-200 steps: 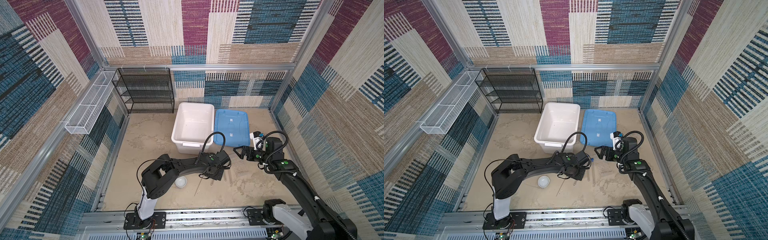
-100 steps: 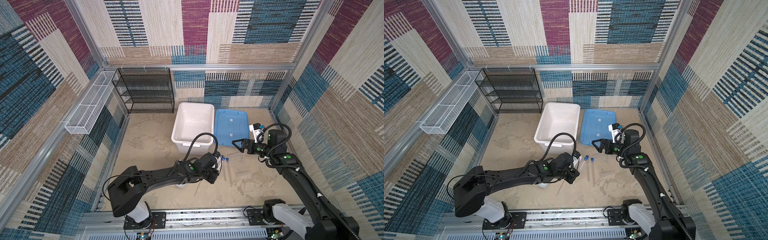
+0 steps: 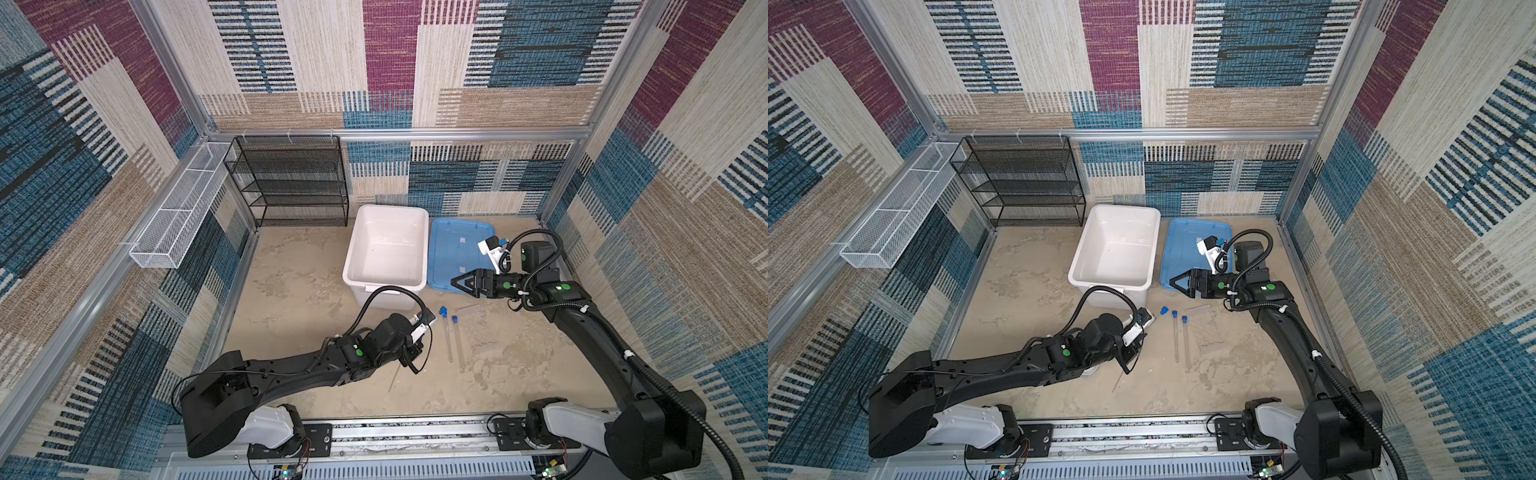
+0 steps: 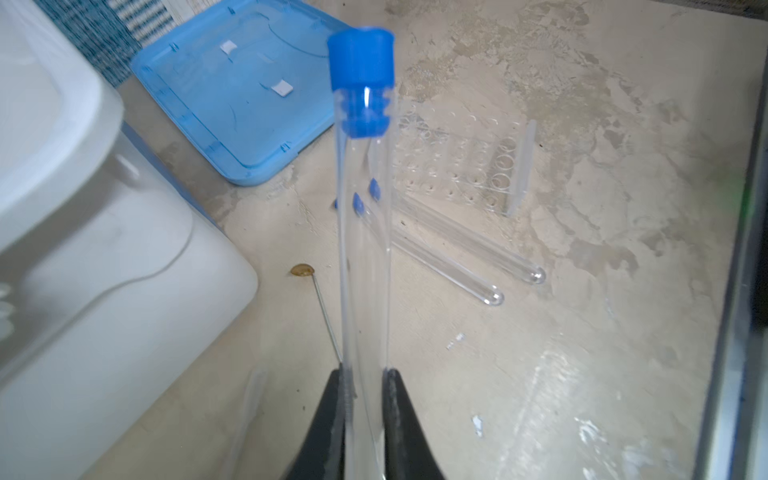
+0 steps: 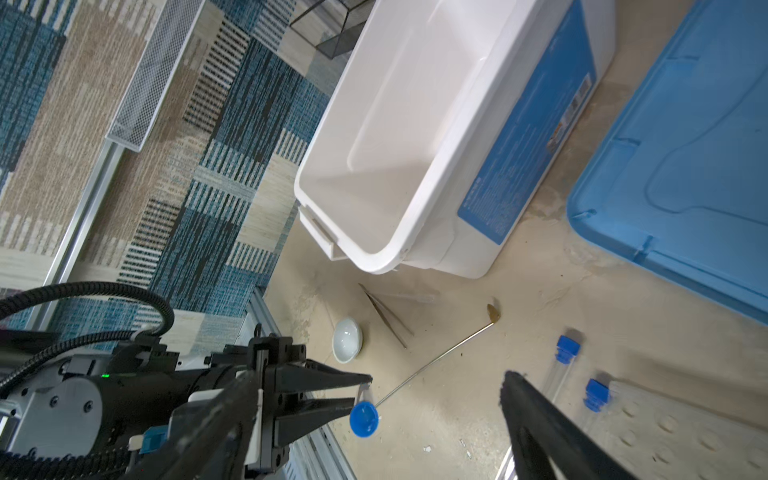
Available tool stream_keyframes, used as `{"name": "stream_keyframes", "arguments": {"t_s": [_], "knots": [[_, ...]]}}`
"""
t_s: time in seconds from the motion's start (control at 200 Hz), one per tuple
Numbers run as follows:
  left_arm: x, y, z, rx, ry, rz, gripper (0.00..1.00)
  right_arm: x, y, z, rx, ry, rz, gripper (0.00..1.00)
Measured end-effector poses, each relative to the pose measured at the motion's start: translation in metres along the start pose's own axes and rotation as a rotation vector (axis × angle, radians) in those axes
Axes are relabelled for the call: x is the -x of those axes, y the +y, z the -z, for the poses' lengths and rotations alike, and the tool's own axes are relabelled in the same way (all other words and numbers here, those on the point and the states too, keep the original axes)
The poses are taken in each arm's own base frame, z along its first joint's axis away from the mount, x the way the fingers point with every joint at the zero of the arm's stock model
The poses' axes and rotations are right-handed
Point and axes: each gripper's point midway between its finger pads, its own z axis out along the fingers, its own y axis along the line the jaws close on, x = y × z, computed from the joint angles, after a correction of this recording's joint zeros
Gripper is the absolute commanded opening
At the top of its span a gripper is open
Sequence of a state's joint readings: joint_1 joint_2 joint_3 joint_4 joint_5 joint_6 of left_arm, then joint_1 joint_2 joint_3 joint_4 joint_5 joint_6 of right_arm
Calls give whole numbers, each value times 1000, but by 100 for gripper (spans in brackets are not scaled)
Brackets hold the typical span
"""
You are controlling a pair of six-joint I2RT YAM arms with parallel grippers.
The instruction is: Organize the chemistry lab equipment
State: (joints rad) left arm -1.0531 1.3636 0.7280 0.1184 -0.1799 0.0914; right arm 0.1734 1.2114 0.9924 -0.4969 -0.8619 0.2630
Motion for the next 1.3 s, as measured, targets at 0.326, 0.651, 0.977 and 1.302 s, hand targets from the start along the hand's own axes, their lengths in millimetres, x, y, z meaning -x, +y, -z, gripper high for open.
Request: {"name": "stream_keyframes", "arguments": {"t_s": [0.326, 0.651, 0.977, 1.302], "knots": [[8, 7, -8, 42, -46, -79, 14, -25, 2, -22, 43, 114, -9, 76], [16, 6, -13, 39, -73, -77, 14, -36, -2, -31, 66, 158, -27, 64], [16, 5, -15, 38, -70, -77, 14, -43, -3, -33, 85, 178, -40, 51], [21, 6, -15, 40, -82, -77, 13, -46, 0, -34, 99, 189, -35, 35]]}}
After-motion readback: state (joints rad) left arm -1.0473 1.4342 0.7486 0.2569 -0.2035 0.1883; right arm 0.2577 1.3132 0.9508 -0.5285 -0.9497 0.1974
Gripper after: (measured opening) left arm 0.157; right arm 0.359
